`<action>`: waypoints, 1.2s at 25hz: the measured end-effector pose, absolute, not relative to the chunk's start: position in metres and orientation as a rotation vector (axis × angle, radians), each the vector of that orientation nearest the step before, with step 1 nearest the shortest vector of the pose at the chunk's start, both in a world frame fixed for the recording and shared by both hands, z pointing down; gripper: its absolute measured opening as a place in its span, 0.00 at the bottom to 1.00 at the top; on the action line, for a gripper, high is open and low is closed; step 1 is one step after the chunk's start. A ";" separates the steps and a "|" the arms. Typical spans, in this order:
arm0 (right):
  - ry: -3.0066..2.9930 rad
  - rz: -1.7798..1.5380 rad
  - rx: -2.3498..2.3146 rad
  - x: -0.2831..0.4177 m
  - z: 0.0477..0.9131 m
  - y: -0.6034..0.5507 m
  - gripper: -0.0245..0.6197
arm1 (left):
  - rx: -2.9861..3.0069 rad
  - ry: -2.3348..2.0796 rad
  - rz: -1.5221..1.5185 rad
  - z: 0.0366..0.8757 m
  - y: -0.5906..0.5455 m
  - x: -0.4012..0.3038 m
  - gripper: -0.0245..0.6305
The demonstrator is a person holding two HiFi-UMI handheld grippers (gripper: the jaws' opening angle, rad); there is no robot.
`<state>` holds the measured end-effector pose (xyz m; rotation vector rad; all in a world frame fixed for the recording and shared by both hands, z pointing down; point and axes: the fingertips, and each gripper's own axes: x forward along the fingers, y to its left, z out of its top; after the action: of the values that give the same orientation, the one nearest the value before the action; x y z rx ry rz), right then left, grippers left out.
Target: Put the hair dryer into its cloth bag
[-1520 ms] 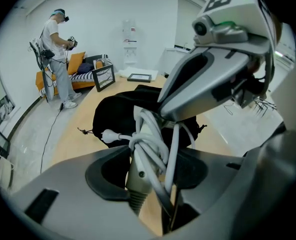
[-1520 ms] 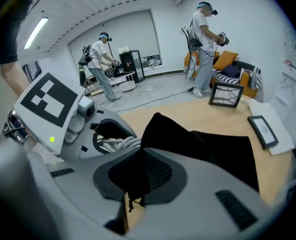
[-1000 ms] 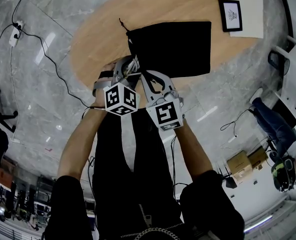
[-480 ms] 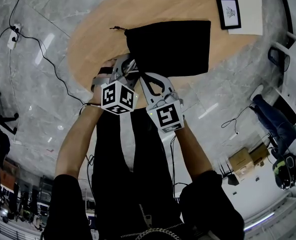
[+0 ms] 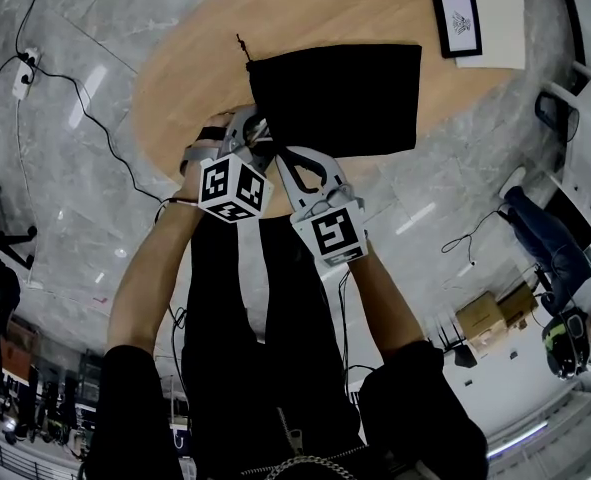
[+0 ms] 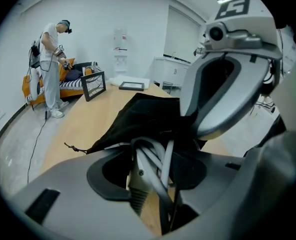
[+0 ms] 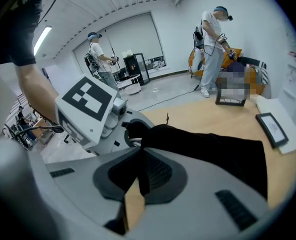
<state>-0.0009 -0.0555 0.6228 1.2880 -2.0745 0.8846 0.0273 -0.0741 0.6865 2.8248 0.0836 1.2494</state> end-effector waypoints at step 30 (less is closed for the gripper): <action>-2.068 0.970 1.299 -0.004 0.623 -0.043 0.08 | 2.809 0.253 1.215 0.696 -0.074 0.055 0.36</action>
<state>-0.0035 -0.0430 0.6234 1.2995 -2.0682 0.9701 0.0554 -0.0742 0.6965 2.8086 0.2529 1.2147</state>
